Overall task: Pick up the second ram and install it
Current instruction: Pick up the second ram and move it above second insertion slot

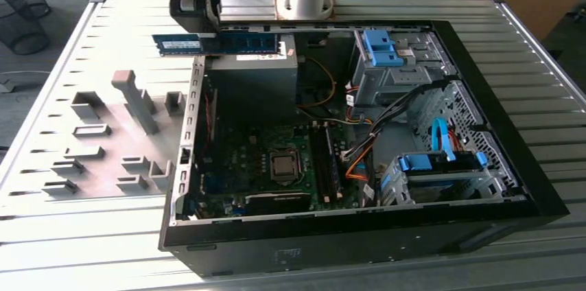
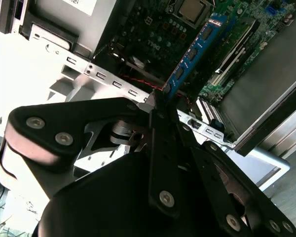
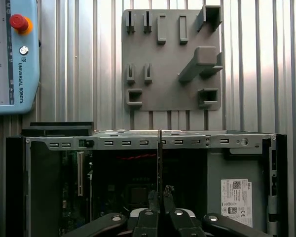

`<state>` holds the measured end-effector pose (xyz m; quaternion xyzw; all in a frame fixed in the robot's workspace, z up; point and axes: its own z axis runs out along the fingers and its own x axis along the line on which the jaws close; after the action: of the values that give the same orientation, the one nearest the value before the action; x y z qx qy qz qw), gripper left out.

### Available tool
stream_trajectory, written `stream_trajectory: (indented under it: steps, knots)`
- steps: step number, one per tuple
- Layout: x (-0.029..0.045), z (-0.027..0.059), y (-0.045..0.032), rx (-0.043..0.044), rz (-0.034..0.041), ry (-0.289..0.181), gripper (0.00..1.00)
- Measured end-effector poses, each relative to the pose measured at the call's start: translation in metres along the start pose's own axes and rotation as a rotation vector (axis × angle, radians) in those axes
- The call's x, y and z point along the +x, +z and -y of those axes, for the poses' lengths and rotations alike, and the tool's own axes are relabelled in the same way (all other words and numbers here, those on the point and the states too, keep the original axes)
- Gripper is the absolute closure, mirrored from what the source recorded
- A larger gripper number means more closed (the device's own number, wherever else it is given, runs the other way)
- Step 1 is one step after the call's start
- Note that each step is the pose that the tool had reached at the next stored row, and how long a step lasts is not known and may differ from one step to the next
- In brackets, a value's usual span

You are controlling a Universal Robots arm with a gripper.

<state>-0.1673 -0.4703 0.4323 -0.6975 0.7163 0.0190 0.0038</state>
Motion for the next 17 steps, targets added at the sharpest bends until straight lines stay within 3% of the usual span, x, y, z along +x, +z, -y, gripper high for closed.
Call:
stream_trajectory:
  steps: [17]
  knots:
    - [-0.0007, 0.027, -0.0006, 0.0001, 0.0, 0.0, 0.86]
